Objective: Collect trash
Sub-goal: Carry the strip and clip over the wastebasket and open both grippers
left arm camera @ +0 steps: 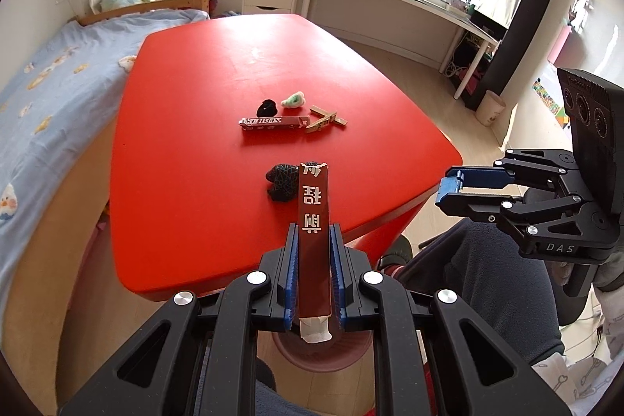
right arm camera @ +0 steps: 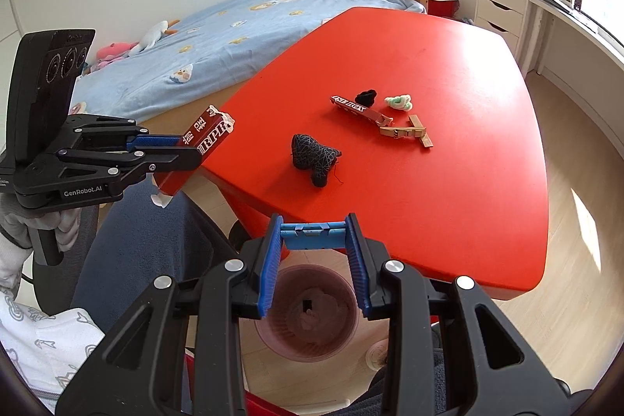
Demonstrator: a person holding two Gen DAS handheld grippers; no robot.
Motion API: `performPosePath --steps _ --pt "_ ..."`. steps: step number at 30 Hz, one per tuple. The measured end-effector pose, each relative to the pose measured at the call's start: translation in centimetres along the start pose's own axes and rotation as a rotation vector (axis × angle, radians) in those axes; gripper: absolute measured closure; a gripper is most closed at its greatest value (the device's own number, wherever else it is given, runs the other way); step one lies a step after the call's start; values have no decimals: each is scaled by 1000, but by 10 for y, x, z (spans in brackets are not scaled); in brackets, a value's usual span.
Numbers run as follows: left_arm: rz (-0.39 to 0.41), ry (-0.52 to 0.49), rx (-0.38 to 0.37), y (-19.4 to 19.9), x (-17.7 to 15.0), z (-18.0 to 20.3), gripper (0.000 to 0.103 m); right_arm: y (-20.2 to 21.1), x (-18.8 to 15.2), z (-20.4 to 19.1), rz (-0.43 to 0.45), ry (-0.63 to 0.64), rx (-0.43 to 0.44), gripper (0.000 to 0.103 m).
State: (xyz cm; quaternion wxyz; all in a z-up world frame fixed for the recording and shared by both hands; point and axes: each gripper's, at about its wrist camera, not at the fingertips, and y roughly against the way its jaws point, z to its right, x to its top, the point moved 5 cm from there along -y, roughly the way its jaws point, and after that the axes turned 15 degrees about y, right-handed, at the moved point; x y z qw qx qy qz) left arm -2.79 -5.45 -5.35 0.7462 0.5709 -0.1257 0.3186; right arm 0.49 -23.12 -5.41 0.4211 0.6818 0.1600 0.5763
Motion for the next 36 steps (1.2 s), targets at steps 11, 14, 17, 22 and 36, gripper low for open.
performPosePath --steps 11,14,17,22,36 --pt "-76 -16 -28 -7 -33 10 88 4 -24 -23 -27 -4 36 71" --pt "-86 -20 -30 -8 -38 10 88 4 -28 -24 -33 -11 41 71" --pt "-92 -24 -33 -8 -42 12 88 4 -30 -24 -34 -13 47 71" --pt "-96 -27 -38 -7 -44 13 88 1 -29 -26 -33 -14 62 71" --pt "-107 -42 -40 -9 -45 14 53 -1 -35 -18 -32 -36 84 31"
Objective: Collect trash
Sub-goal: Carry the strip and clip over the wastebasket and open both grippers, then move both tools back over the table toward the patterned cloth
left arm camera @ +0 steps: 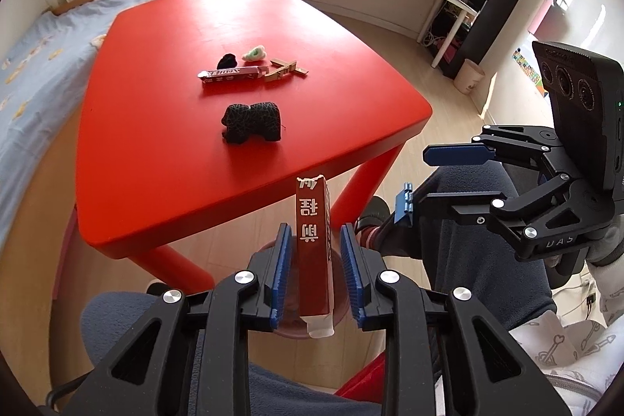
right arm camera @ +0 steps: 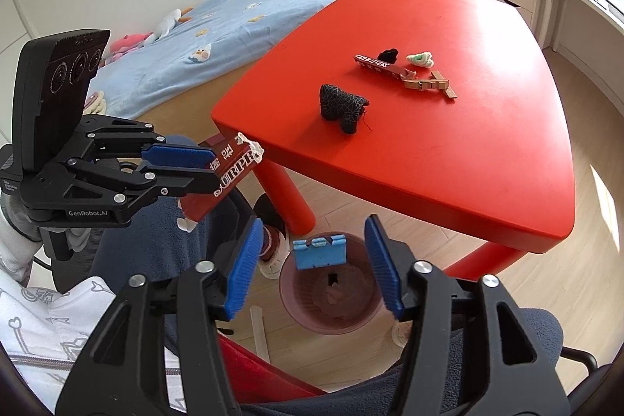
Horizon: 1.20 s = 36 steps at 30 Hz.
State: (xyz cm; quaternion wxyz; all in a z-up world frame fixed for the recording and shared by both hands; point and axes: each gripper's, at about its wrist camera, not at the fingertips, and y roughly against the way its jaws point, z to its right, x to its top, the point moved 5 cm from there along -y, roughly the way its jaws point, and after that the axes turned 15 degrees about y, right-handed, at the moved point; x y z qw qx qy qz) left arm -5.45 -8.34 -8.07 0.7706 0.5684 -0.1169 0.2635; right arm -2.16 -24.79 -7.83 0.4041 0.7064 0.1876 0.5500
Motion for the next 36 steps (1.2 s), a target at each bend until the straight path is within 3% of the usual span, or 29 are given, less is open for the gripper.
performPosePath --steps 1,2,3,10,36 --pt "14 8 5 1 1 -2 41 1 0 2 6 -10 -4 24" --pt "30 17 8 3 2 -4 23 1 -1 5 3 -19 -12 16" --pt "47 26 14 4 3 -6 14 1 -1 7 1 -25 -25 12" --pt "52 50 65 4 6 -17 8 -2 -5 16 -10 -72 -46 4" --pt "49 69 74 -2 20 -19 8 3 2 32 2 -99 -63 3"
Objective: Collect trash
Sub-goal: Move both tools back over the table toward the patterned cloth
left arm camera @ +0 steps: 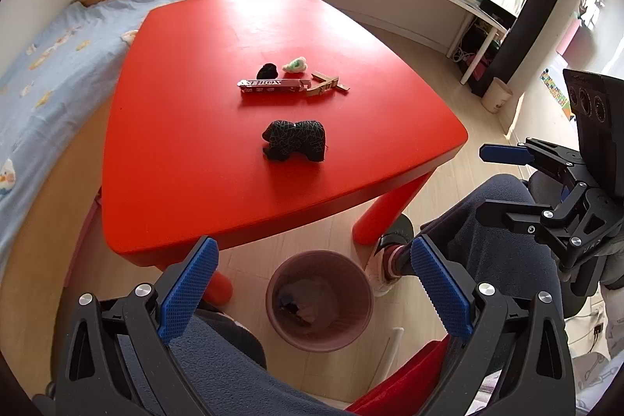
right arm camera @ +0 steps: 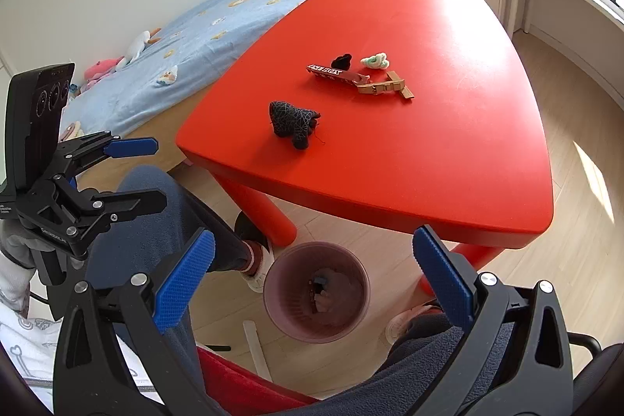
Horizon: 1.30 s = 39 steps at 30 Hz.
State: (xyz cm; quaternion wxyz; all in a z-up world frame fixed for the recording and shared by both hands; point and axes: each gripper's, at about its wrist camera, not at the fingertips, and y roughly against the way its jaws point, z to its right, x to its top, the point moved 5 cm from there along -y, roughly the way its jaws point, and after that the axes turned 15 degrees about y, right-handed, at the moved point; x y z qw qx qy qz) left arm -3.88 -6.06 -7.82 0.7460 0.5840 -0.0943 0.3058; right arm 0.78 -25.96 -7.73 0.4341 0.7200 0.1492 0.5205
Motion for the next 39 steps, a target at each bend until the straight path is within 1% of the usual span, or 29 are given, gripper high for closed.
performPosePath --steps 9,18,22,28,33,39 --pt "15 5 -6 -9 23 3 8 -3 20 24 22 5 -31 3" --pt "28 0 -8 -24 53 10 8 -16 54 56 24 52 -73 3" --pt "16 -5 16 -39 62 12 8 -31 67 69 9 93 -93 3" --pt "-24 21 41 -68 71 12 8 -62 83 91 -37 155 -106 3" --pt "-59 38 78 -93 73 8 8 -87 92 109 -64 152 -87 3" --pt "-71 66 111 -111 73 0 8 -113 93 119 -99 163 -70 5"
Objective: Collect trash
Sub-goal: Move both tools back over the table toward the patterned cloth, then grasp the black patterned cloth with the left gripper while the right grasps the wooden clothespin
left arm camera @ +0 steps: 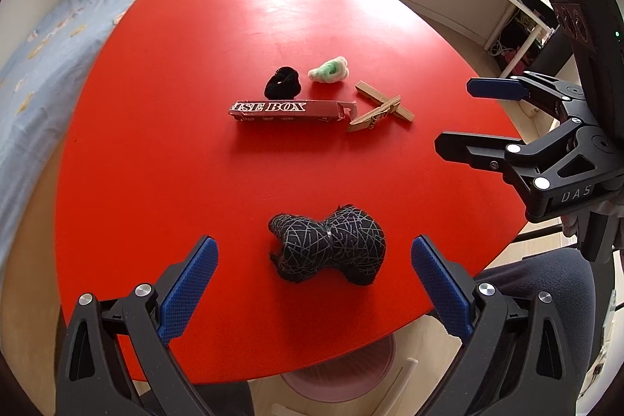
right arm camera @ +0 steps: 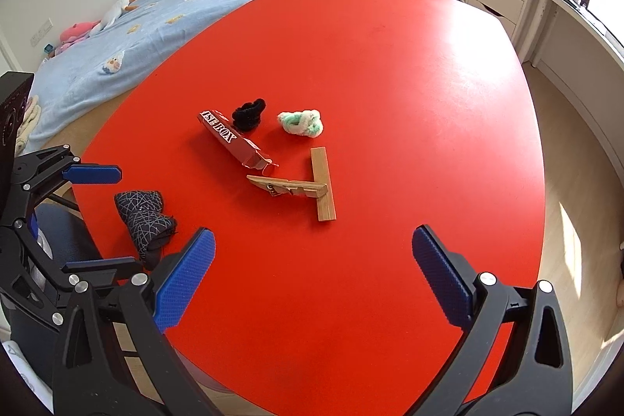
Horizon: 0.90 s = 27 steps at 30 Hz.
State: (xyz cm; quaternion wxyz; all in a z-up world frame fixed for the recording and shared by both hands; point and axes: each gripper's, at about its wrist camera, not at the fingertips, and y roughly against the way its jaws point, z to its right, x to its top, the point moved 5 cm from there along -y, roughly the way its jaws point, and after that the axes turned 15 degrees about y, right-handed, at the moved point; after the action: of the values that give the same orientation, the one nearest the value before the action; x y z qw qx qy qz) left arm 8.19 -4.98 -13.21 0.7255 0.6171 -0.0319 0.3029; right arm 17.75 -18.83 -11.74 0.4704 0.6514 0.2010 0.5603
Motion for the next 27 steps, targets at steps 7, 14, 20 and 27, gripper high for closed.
performPosePath --steps 7,14,20,27 --pt "10 5 24 -8 1 -4 8 -19 0 6 -25 -8 6 22" --pt "20 -8 35 -10 3 -7 15 -30 0 9 -40 4 -4 40" --pt "19 -22 43 -11 5 -7 32 -34 1 8 -42 14 -9 56" --pt "19 -30 44 -10 5 -8 42 -35 3 7 -47 27 -23 78"
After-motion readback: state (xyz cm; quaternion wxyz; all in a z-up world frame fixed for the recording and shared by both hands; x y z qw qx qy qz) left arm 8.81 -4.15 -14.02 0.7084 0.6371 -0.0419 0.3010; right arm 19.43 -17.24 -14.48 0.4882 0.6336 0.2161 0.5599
